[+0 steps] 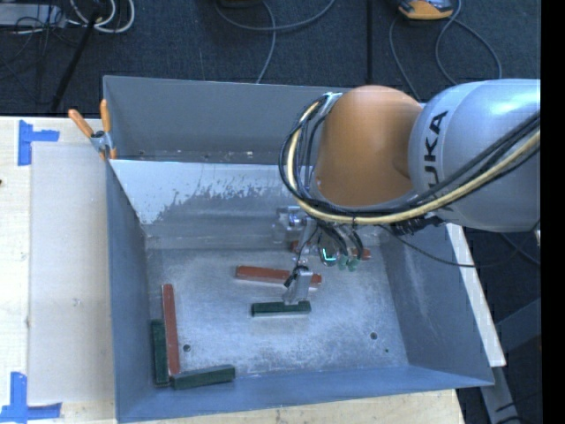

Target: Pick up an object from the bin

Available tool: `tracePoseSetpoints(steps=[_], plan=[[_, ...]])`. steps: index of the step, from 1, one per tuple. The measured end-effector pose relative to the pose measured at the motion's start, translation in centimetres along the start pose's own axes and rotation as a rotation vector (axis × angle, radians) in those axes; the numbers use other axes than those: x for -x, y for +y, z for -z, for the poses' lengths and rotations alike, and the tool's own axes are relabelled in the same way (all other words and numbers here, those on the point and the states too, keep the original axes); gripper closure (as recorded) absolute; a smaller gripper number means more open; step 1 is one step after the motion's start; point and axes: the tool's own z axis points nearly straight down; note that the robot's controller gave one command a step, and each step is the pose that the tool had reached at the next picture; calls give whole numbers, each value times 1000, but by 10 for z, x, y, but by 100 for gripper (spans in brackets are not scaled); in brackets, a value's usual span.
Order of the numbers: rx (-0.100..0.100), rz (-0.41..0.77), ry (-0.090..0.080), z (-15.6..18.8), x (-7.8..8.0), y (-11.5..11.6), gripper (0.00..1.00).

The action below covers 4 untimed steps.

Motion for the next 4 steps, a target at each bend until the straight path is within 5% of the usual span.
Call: tracePoseSetpoints(steps=[1,2,4], plan=[[-1,-58,-1,-117,-4,-45,0],[1,-58,-8,-113,-2,-44,100],[1,-59,-18,105,-29,-55,100]])
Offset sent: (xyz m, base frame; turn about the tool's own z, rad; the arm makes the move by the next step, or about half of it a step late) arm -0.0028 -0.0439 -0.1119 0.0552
